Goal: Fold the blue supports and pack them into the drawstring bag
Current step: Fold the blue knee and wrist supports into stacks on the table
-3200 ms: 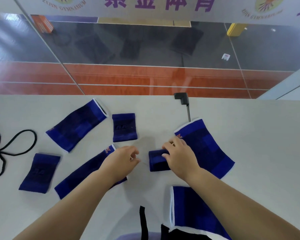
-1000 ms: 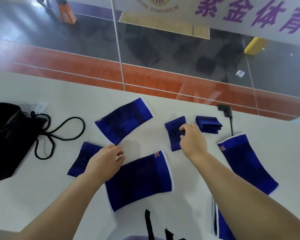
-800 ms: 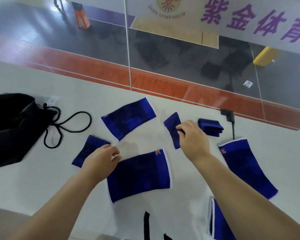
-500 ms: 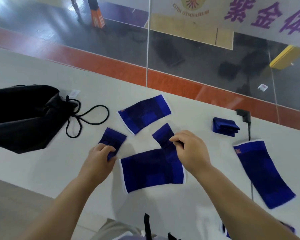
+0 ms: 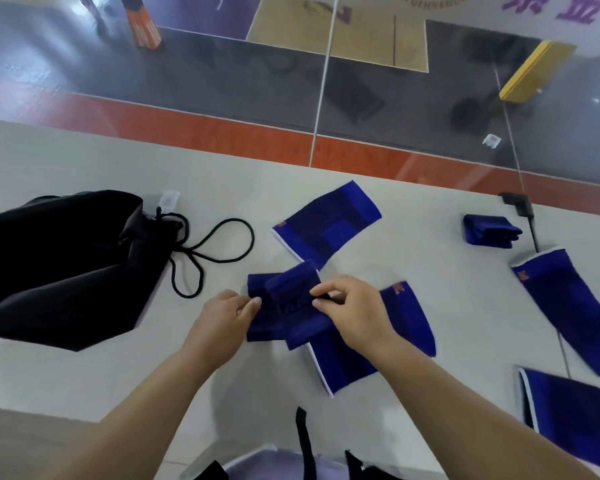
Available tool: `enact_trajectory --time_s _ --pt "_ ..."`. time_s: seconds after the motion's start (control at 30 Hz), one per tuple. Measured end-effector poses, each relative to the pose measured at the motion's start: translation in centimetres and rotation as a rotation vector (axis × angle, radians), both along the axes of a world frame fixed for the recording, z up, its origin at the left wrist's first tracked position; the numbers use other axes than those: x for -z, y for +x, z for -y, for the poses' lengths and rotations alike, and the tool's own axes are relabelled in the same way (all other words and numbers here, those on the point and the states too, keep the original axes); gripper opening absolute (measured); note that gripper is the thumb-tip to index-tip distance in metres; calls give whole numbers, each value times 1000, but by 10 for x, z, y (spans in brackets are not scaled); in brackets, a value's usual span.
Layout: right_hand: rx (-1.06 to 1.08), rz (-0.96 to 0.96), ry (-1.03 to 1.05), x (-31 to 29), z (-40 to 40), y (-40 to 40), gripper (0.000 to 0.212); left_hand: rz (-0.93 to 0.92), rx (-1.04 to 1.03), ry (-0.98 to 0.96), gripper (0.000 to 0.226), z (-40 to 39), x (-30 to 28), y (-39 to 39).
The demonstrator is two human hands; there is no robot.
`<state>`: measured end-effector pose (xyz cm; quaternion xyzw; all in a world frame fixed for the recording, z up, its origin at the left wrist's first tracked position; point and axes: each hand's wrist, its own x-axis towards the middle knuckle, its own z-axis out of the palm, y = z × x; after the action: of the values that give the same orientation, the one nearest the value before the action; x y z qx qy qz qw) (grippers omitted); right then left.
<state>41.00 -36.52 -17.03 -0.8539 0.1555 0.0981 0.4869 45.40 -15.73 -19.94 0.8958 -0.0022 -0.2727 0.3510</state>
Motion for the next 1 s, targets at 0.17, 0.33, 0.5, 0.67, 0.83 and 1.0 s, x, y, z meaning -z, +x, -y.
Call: enact_trajectory --time_s 0.17,0.33,0.5,0.67,0.83,1.0 --pt "59 -63 66 10 -31 13 12 -189 -174 -306 15 -1 -10 6" --pt "6 -167 -34 21 -36 16 16 -167 -178 -297 17 -3 -2 15" --pt "-111 -195 -165 31 -42 21 26 -149 -85 -161 15 -11 11 15" --pt "-175 -226 -245 38 -47 25 32 -147 -56 -87 21 -14 15 13" --pt "-128 -293 -254 39 -50 29 35 -121 -105 -1 18 -7 12 11" --pt "-138 -375 -281 38 -54 35 29 -230 -70 26 19 -7 9 23"
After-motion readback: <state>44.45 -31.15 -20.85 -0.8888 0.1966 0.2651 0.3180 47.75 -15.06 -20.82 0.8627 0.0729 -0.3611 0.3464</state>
